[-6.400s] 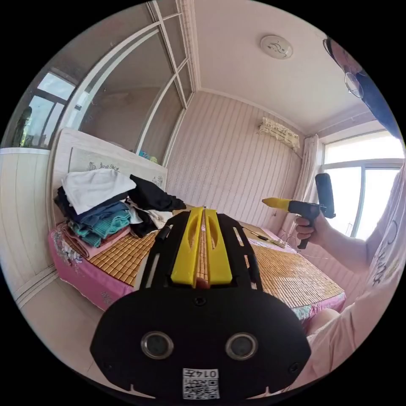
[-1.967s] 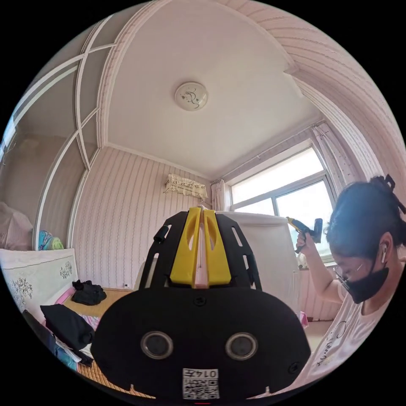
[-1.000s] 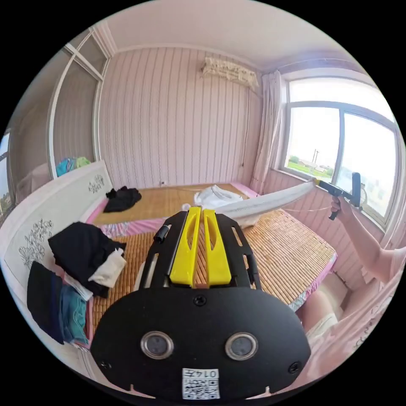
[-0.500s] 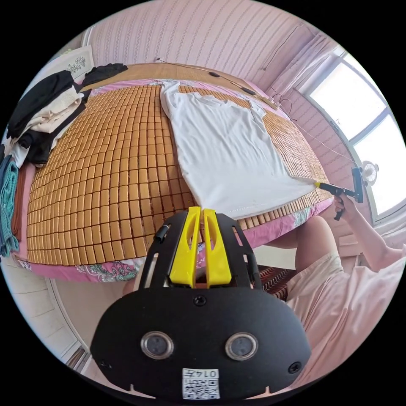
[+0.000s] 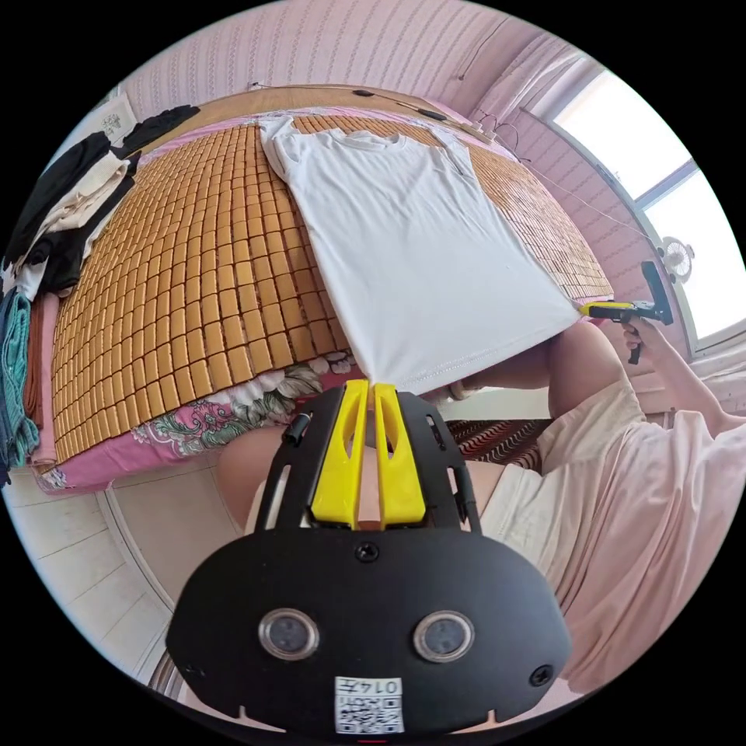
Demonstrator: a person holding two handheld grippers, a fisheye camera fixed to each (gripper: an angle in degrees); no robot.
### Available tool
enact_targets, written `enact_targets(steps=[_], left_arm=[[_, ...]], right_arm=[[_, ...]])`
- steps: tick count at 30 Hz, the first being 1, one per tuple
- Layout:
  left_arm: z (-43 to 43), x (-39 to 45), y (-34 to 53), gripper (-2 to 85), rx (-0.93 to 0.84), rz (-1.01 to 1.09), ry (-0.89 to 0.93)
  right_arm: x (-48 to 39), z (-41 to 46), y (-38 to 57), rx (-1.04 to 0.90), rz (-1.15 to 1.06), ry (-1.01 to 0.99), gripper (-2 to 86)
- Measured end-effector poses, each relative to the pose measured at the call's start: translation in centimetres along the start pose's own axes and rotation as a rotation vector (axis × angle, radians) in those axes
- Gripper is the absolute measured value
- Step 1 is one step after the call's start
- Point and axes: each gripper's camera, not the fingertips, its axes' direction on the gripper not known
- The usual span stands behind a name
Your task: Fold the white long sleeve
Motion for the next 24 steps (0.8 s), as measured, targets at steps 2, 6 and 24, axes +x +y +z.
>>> enact_targets(steps=[2, 6, 24], left_arm=[[0.6, 0.4, -0.3, 0.0, -0.013, 0.009, 0.005], [1.5, 0.2, -1.2, 5.0, -0.009, -0.020, -0.008], [9.3, 5.3, -36.7, 6.9, 0.200, 0.284, 0.044]], right_arm=[[-0.4, 0.8, -0.3, -0.055, -0.013, -0.006, 1.1], [-0.8, 1.1, -0.5, -0.031, -0.004, -0.030, 2.0], [8.6, -4.3, -25.1, 0.389, 0.045, 0.241, 8.4]])
